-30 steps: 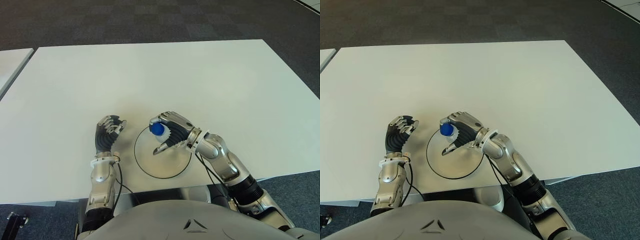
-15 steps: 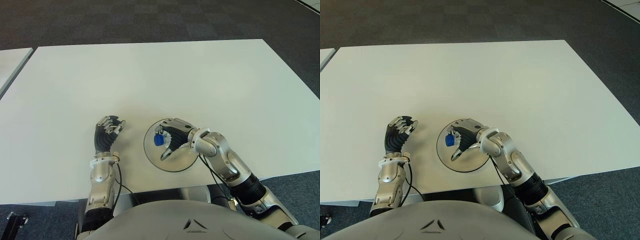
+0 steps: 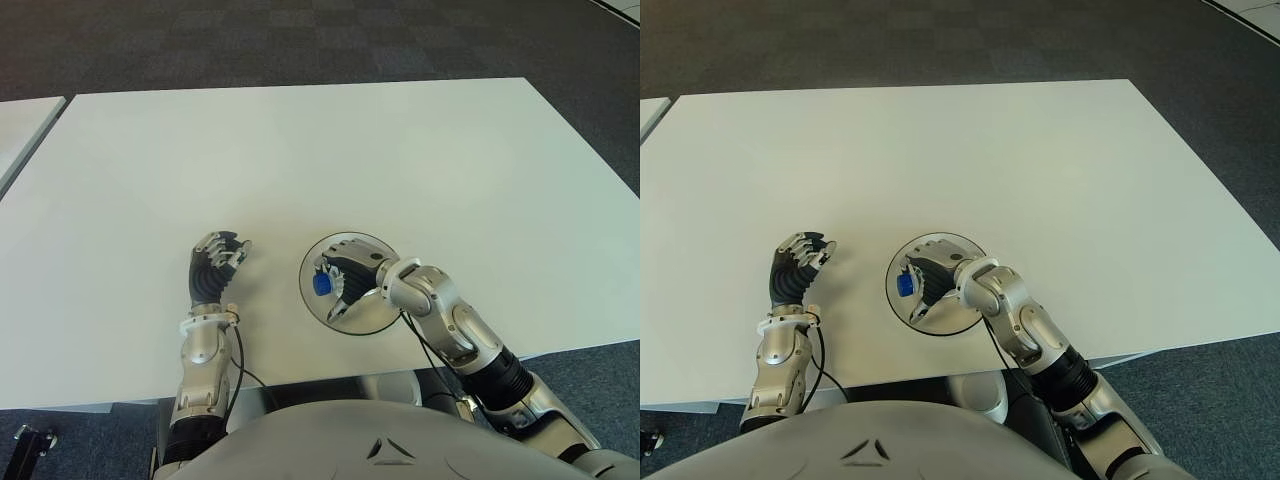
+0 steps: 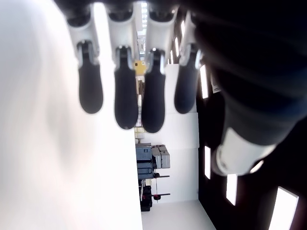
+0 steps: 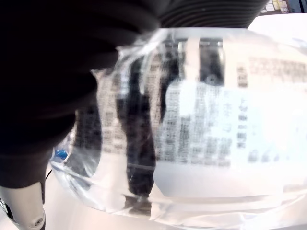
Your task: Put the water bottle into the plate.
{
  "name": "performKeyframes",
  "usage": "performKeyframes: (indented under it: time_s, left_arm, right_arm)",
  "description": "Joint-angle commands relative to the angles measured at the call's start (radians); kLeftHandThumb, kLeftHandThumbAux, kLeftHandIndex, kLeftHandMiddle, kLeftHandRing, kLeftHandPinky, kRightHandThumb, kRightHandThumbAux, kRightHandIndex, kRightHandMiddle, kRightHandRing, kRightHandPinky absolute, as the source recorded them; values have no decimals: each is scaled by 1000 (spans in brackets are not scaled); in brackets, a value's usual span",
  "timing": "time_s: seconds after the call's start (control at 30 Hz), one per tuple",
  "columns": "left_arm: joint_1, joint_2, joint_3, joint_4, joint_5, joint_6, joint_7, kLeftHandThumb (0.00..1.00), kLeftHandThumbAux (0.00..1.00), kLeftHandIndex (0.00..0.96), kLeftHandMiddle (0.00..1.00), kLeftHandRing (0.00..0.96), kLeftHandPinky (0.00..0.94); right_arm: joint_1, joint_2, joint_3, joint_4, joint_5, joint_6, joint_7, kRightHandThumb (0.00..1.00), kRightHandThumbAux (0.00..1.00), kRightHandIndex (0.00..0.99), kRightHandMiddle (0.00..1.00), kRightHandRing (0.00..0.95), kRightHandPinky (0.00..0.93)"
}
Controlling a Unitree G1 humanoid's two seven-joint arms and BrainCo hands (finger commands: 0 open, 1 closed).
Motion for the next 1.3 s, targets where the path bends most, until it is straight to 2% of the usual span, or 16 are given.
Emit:
performKeyframes:
  time_s: [0.03,0.23,0.43,0.73,0.8,1.0,1.3]
  left_arm:
    - [1,5,7,10,-3,9,2,707,708,432,538,528,513]
    - [0,7,7,9,-6,9,2,707,708,432,543,531,513]
    - [-1,10,7,9,6,10,8,707,708,432,542,533,513]
    - [-5,13,7,17,10,8,8,707,708,432,546,537,519]
    - [-5,13,7,17,10,8,8,707,708,432,547,537,519]
    - [-4,11,6,17,9,2,7,707,708,432,546,535,518]
    - [-3,8,7,7,-8,25,1,707,708,432,542,532,510]
  right_arm:
    - [-27,-6,12,17,19,-28,25,409,675,121,375,382,386]
    - [-41,-14,25,34,18,-46,49,302,688,26,143,172,220]
    - [-56,-20,30,48,29,-67,65,332,654,2,25,50,140]
    - [-46,-34,10,78,65,-159,-21,507,427,0,0,1,20]
    - [-46,-36,10,82,68,-164,-28,518,410,0,0,0,10]
    - [6,-17,-17,109,90,-215,-164,549,315,0,0,0,0]
    - [14,-9,-15,128,68,-206,-207,549,248,0,0,0,0]
